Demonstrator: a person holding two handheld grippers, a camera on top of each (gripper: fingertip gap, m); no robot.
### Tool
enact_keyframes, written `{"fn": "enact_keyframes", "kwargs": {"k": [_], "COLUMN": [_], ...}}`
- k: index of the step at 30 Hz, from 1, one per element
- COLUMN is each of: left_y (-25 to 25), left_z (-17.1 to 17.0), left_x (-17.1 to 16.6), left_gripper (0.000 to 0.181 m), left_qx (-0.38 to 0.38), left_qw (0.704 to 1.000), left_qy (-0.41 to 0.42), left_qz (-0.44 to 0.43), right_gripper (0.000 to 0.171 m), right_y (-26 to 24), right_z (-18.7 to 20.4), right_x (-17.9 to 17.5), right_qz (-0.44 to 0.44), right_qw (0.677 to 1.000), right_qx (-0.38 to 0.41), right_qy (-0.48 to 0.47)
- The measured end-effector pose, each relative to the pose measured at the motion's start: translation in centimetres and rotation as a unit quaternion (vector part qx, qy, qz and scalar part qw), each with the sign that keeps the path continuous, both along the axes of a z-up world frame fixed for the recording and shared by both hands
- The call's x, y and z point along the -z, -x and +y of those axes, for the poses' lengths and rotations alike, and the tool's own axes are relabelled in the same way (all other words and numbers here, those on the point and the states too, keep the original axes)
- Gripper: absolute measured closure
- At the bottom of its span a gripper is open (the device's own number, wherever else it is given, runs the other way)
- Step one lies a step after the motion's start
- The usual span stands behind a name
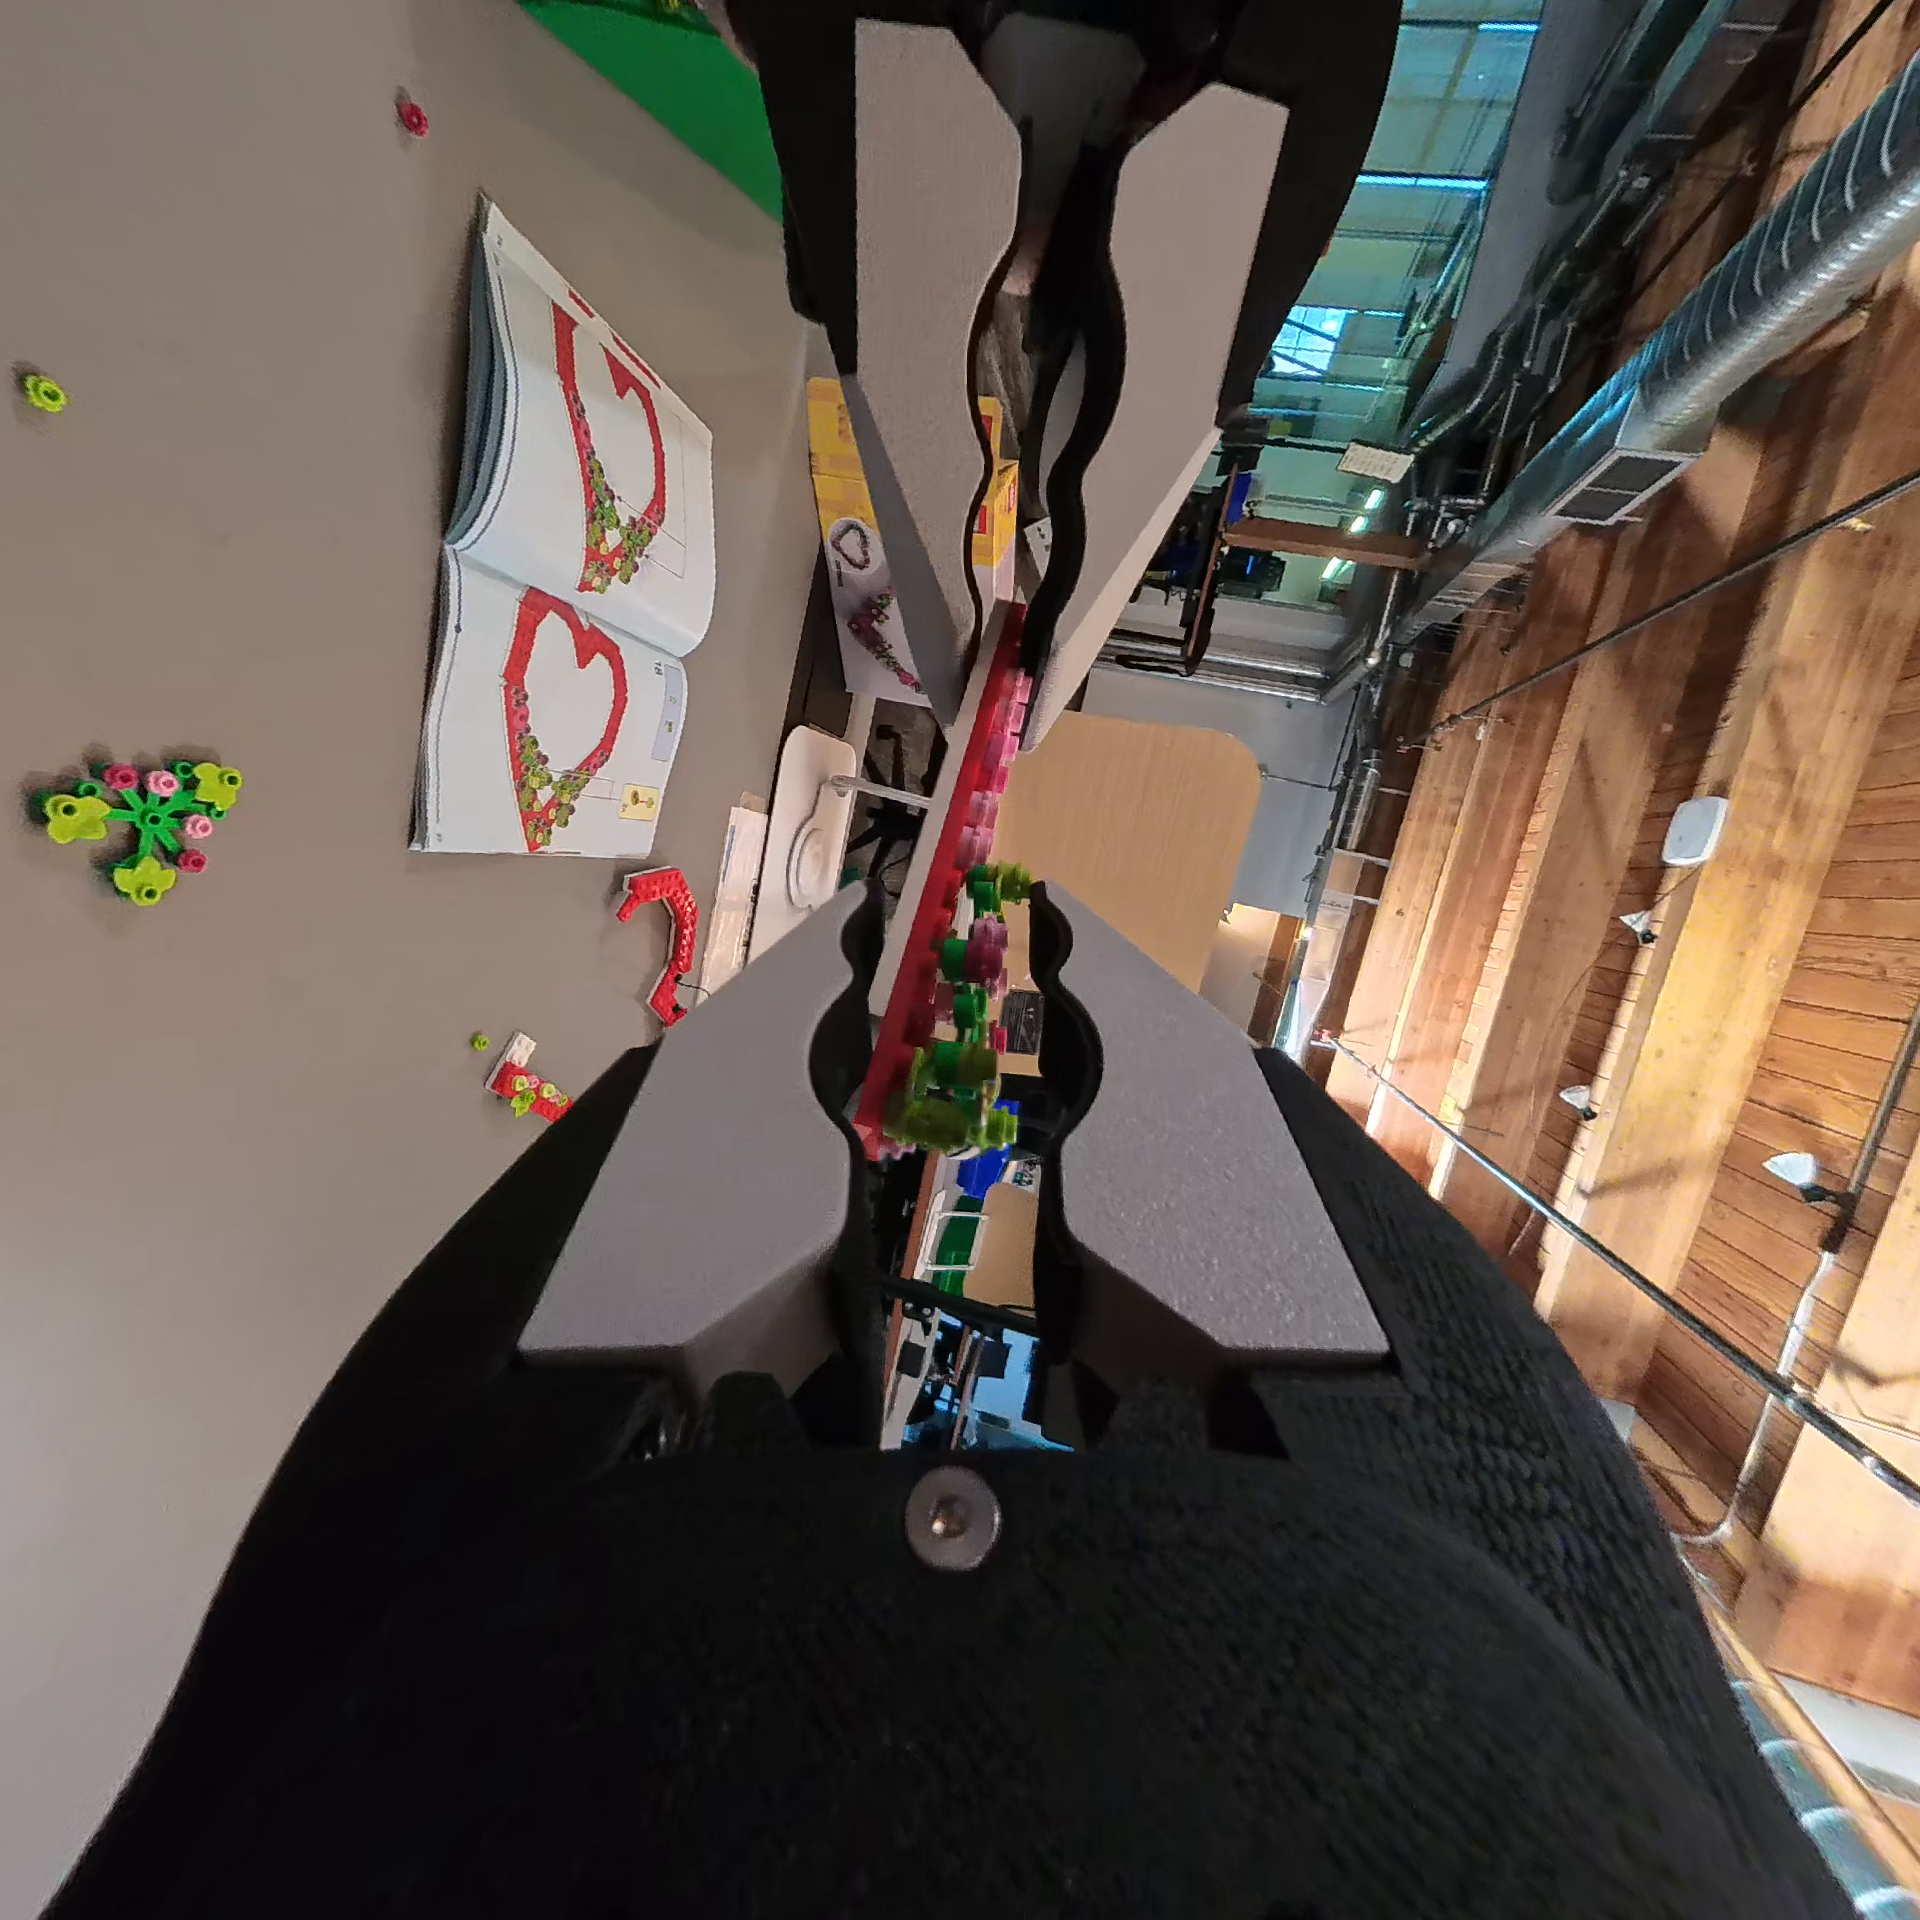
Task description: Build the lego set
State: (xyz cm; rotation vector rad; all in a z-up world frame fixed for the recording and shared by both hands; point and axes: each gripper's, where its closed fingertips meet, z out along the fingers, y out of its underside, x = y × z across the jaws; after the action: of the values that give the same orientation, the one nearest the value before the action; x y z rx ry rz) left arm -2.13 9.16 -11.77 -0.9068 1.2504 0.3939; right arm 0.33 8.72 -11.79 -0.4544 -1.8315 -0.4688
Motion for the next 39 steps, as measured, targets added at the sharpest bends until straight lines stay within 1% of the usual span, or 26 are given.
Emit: {"fn": "enact_keyframes", "kwargs": {"k": [1,12,18,23,28,33,36,37,39], "left_y": [0.0,-0.2,-0.2,-0.3,-0.6,-1.8,-2.9,-3.2,-3.3], "left_z": [0.0,-0.2,-0.2,0.0,-0.2,-1.2,-2.1,-2.2,-2.3], "left_x": [0.0,-0.3,-0.3,0.0,0.1,-0.3,-0.5,-0.5,-0.5], "left_gripper": [0.174,0.175,0.175,0.175,0.175,0.172,0.166,0.167,0.173], "left_qx": [0.001,-0.021,-0.03,-0.037,-0.024,0.019,0.04,0.041,0.029], "left_qw": [1.0,0.999,0.999,0.998,0.999,0.999,0.997,0.996,0.995], "left_qy": [0.0,-0.038,-0.028,-0.029,-0.037,-0.047,-0.072,-0.079,-0.096], "left_qz": [0.0,0.02,0.019,0.028,0.03,0.008,0.003,0.004,0.014], "right_gripper": [0.147,0.148,0.148,0.149,0.152,0.153,0.153,0.153,0.153], "right_y": [0.0,-0.3,-0.2,-0.3,-0.5,-0.5,-0.2,-0.1,-0.1], "right_z": [-0.1,-0.4,-0.8,-1.0,-0.8,-1.0,-1.3,-1.4,-1.5], "right_x": [-0.1,-0.4,-0.4,-0.2,-0.6,-0.8,-0.4,-0.4,-0.5], "right_qz": [0.003,0.01,0.012,0.006,0.017,0.025,0.018,0.017,0.02], "right_qw": [1.0,1.0,0.999,0.999,0.999,0.999,1.0,1.0,0.999], "right_qx": [-0.001,0.004,-0.009,-0.003,0.005,-0.003,-0.013,-0.015,-0.018], "right_qy": [-0.003,-0.017,-0.052,-0.043,-0.027,-0.022,-0.022,-0.02,-0.019]}}
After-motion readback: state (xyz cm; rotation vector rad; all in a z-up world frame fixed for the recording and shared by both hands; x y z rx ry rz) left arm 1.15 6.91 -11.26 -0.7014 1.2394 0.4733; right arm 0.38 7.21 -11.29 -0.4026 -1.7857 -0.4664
